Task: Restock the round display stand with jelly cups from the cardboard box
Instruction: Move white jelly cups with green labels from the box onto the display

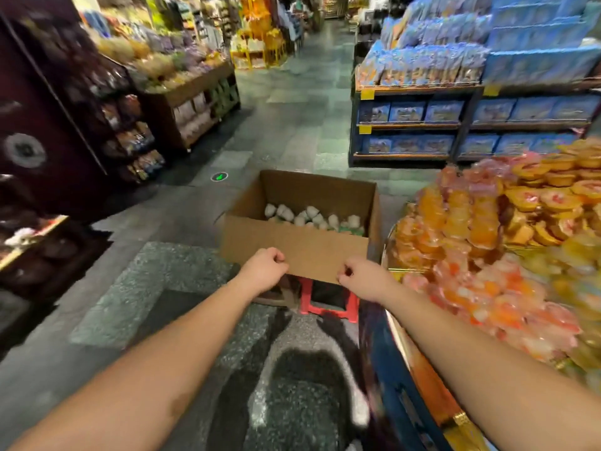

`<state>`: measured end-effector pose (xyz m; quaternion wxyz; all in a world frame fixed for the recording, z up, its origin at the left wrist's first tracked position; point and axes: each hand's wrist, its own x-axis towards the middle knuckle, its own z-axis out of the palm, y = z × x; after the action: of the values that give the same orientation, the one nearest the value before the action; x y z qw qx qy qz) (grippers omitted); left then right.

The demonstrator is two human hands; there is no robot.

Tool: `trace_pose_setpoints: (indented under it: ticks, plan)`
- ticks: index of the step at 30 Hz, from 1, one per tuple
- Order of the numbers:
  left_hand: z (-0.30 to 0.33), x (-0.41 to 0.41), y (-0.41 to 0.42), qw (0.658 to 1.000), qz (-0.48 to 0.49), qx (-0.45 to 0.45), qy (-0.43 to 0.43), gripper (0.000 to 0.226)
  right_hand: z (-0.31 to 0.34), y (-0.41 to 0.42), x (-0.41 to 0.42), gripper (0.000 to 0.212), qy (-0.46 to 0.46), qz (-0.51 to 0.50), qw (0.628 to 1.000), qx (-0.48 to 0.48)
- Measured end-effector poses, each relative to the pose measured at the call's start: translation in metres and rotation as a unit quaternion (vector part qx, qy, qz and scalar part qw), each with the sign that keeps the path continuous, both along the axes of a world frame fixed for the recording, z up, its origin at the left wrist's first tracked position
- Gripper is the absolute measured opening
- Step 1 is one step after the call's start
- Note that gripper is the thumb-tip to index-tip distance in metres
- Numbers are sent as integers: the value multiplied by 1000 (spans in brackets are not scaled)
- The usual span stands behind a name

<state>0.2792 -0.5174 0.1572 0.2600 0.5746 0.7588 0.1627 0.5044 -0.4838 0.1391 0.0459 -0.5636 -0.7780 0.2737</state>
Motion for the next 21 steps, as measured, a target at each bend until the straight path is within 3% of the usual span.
trace_pose_setpoints:
  ticks: [3,7,13,21]
  plan:
    - [-21,-16,36,999,-7,-29,18,16,-29,46,-15,29,-18,-2,1000,-24]
    - [-43,-34,107,998,-11,-48,45,24,-78,118,-30,18,-10,-23,999,-42]
    - [-88,-54,215,993,40,-108,-34,18,-118,211,-51,20,-4,5,995,-99]
    - [-119,-71,322,986,55,-153,-45,17,-149,304,-62,14,12,-55,989,-138]
